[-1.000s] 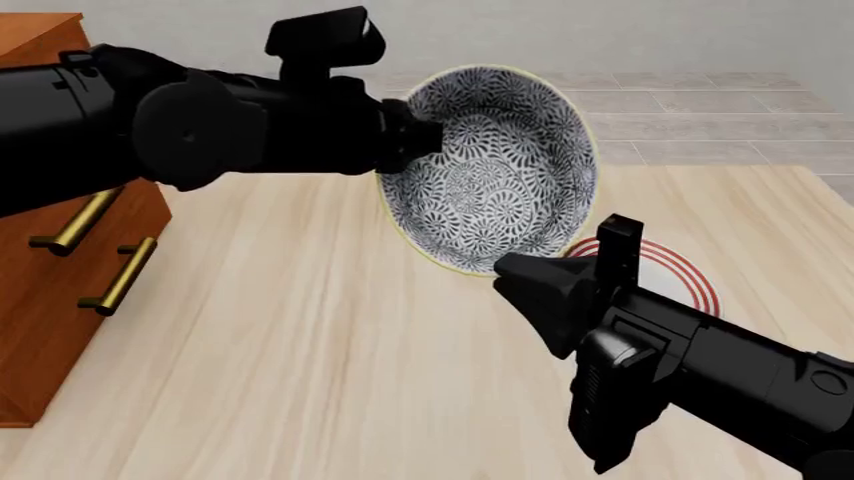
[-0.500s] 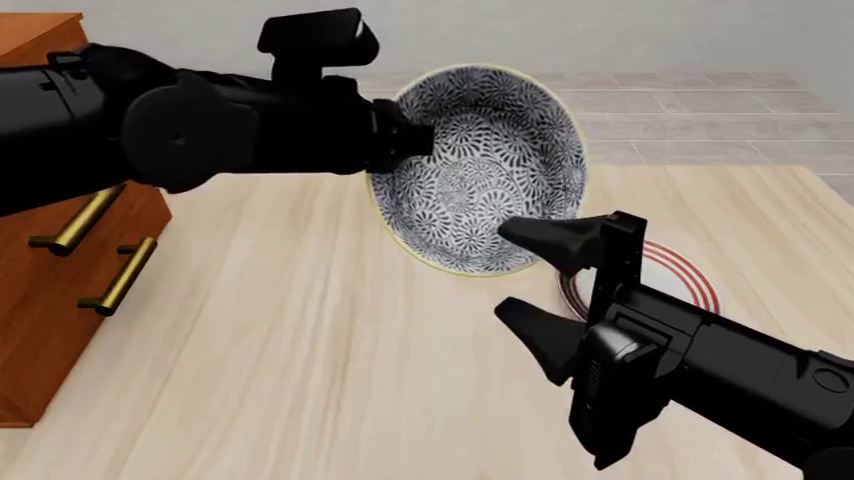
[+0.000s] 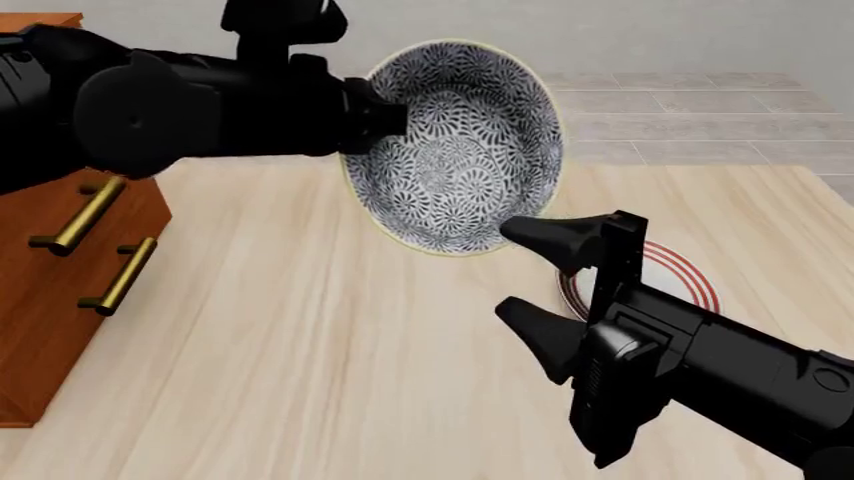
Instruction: Put the bowl on top of the cabinet.
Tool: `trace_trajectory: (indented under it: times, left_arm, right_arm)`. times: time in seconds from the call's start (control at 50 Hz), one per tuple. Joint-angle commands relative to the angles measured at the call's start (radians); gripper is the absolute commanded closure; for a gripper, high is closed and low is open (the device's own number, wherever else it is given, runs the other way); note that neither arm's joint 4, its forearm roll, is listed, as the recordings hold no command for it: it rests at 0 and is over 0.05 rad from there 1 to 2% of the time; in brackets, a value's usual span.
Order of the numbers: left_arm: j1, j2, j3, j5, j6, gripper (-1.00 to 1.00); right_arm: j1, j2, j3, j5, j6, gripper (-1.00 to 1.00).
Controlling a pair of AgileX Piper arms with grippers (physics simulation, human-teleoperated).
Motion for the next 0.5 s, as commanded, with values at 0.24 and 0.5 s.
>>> trace_trajectory:
  times: [0.24,0.5]
  left_arm:
    - [0.069,-0.103,-0.009,0.047,-0.011,1.0]
    - [0.116,-0.15,-0.012,0.085,-0.055,1.0]
  right_arm:
    - [-0.006,-0.005,0.009,-0.002,0.01,-1.0]
    - [-0.006,-0.005,0.009,-0.002,0.01,-1.0]
